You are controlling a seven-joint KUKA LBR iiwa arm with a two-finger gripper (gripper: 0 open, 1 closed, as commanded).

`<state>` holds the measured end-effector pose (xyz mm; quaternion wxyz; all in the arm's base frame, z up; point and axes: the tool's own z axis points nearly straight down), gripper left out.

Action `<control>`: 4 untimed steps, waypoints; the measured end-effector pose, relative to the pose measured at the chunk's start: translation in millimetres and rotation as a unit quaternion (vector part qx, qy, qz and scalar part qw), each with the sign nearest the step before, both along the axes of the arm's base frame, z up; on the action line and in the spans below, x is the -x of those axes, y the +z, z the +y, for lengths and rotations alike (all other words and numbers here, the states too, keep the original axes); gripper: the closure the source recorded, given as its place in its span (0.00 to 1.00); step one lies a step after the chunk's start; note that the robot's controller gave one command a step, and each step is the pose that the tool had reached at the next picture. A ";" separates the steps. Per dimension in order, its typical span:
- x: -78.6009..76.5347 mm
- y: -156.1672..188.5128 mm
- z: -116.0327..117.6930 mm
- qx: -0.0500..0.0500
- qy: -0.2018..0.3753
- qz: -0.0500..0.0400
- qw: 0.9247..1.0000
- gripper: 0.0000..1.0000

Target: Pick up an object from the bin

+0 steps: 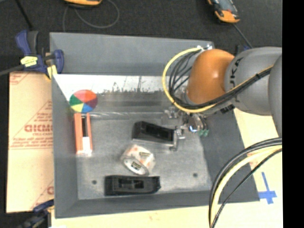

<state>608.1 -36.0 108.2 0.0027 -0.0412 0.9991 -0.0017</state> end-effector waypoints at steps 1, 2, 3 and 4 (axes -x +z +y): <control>2.3 -37.5 66.8 -0.003 0.015 0.001 1.000 1.00; 2.3 -37.4 66.8 -0.003 0.015 0.001 1.000 1.00; -7.0 -37.7 29.1 -0.004 0.025 0.001 1.000 1.00; -14.6 -38.0 -6.7 -0.001 0.000 0.001 1.000 1.00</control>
Offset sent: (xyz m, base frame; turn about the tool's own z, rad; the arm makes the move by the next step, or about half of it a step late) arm 0.0000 0.0000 0.0000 0.0000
